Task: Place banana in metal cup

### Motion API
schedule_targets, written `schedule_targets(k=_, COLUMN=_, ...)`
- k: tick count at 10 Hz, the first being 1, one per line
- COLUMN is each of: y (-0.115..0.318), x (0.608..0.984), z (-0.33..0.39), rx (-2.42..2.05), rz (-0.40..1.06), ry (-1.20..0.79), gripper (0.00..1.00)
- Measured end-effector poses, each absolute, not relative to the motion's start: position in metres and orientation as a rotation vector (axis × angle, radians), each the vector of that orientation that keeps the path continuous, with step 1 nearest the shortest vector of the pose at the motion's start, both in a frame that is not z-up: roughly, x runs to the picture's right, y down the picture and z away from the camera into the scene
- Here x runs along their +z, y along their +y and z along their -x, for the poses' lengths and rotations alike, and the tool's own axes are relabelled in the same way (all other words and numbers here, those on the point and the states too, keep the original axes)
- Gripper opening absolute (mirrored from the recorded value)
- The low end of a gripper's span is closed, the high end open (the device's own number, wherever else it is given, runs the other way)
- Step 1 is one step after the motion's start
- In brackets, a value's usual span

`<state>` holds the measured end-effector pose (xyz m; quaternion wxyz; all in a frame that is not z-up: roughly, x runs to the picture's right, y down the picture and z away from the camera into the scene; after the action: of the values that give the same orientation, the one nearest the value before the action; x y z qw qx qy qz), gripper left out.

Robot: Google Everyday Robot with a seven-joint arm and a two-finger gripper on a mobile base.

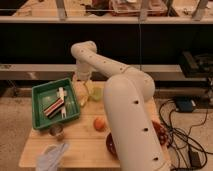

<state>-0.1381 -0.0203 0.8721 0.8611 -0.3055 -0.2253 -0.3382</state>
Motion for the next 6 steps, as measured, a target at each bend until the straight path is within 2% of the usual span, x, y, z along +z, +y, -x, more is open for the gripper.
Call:
schedule_targets(k=4, y=-0.019, x=0.874, z=0.136, rx=-0.701, rz=0.64, ry=-0.46, gripper=0.8)
schedule_targets(k=6, y=-0.011, x=0.89, z=0.135, rx=-0.614, rz=0.617, ry=-0.4, gripper=0.8)
